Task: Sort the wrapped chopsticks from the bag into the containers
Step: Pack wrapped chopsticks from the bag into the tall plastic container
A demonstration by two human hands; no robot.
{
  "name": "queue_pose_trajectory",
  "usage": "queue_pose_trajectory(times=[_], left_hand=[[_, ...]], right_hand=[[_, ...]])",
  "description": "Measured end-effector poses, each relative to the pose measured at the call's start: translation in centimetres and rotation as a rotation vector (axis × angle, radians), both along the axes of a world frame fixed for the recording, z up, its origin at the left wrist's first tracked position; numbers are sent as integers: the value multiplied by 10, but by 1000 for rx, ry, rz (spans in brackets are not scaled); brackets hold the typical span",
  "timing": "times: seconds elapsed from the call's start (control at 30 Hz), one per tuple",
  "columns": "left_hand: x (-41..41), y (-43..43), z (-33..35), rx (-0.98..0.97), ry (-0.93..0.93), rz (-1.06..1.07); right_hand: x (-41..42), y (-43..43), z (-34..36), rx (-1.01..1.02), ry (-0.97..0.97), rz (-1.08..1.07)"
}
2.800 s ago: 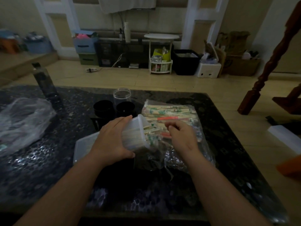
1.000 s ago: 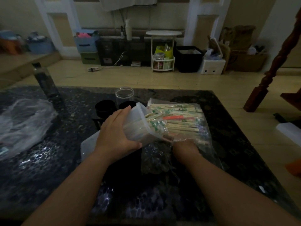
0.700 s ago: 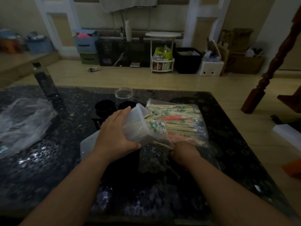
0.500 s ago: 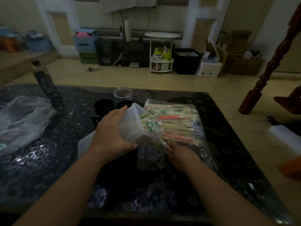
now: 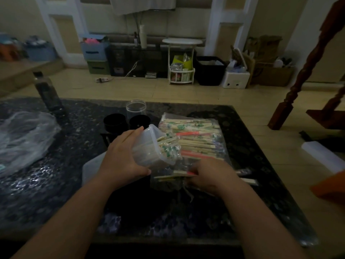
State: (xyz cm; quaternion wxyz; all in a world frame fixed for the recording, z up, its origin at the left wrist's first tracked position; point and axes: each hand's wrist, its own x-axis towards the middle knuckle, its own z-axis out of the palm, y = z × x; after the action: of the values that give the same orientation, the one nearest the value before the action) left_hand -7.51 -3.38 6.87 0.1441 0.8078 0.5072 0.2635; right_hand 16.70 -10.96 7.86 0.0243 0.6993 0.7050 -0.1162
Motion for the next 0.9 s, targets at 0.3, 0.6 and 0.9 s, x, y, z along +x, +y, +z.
queue_pose_trajectory(times=[0.3,0.6,0.9], left_hand=[[-1,4,0,9,-23,-10],[1,4,-1,-12,1,-40],[-2,6,-5,-3,-29,-51]], right_hand=[[1,-5,27,478,-77,34],[0,3,22,755,-56,-68],[-2,6,17,1007,67,-81]])
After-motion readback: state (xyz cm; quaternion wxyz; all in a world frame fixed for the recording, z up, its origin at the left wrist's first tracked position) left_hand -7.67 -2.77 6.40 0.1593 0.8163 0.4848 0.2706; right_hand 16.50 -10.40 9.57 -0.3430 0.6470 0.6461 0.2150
